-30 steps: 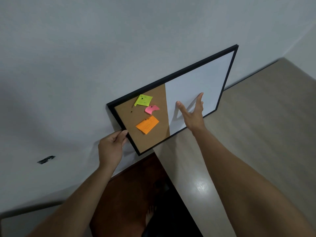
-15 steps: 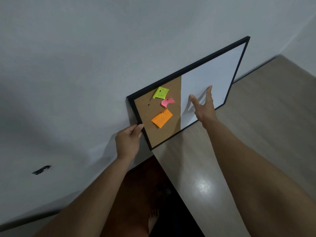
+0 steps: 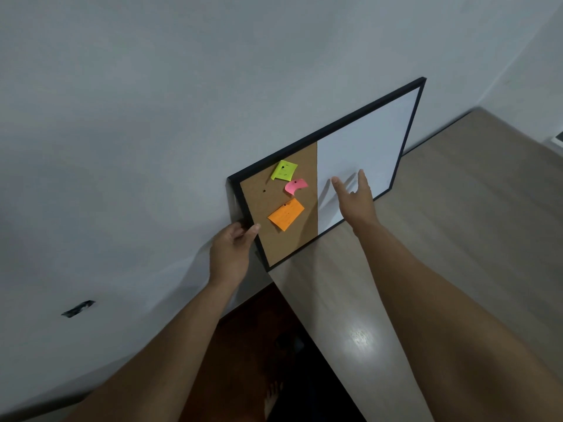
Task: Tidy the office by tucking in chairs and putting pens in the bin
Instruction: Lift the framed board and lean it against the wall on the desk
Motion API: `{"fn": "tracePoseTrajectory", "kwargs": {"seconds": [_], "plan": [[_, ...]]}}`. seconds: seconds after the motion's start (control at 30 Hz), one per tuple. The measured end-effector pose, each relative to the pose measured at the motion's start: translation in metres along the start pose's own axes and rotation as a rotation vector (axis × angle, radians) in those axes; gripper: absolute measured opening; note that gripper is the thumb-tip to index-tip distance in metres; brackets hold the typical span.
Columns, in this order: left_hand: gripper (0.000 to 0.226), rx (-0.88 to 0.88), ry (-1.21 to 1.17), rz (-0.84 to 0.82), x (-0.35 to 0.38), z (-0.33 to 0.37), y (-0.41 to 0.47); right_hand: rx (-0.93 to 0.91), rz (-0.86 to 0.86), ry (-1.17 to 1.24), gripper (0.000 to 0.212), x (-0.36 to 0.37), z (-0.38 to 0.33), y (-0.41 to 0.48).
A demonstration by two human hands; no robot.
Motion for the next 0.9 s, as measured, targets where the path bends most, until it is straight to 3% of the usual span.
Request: {"fn": "tracePoseTrajectory", "kwargs": {"seconds": [0.17,0.33,0.47,0.57,0.9], "plan": [[0.078,-0.038,0.011,-0.049,-0.003,-0.013,-0.005,0.018,0.003,0.003,0.099,-0.009,-0.002,-0.023],[0.077,-0.148,0.191,-0.067,0.003,-0.031,-0.029,0.017,0.011,-0.023,0.096,-0.032,-0.004,-0.069],[0.054,-0.187,0.319,-0.262,0.037,-0.03,-0.059,0.064,0.023,-0.063,0.095,-0.061,0.001,-0.118],[0.049,-0.098,0.397,-0.398,0.069,-0.017,-0.085,0.086,0.044,-0.108,0.091,-0.092,0.005,-0.164],[0.05,0.255,0.695,-0.597,0.166,0.002,-0.189,0.184,0.12,-0.305,0.083,-0.218,0.037,-0.336]]}}
Point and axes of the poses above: each hand's wrist, its own y-axis towards the middle knuckle, its own x-axis out of the palm, z = x × y, the point moved 10 cm from there along y, towards the middle knuckle, and after that the axes turned 13 degrees about -x, right-handed, at the moved point
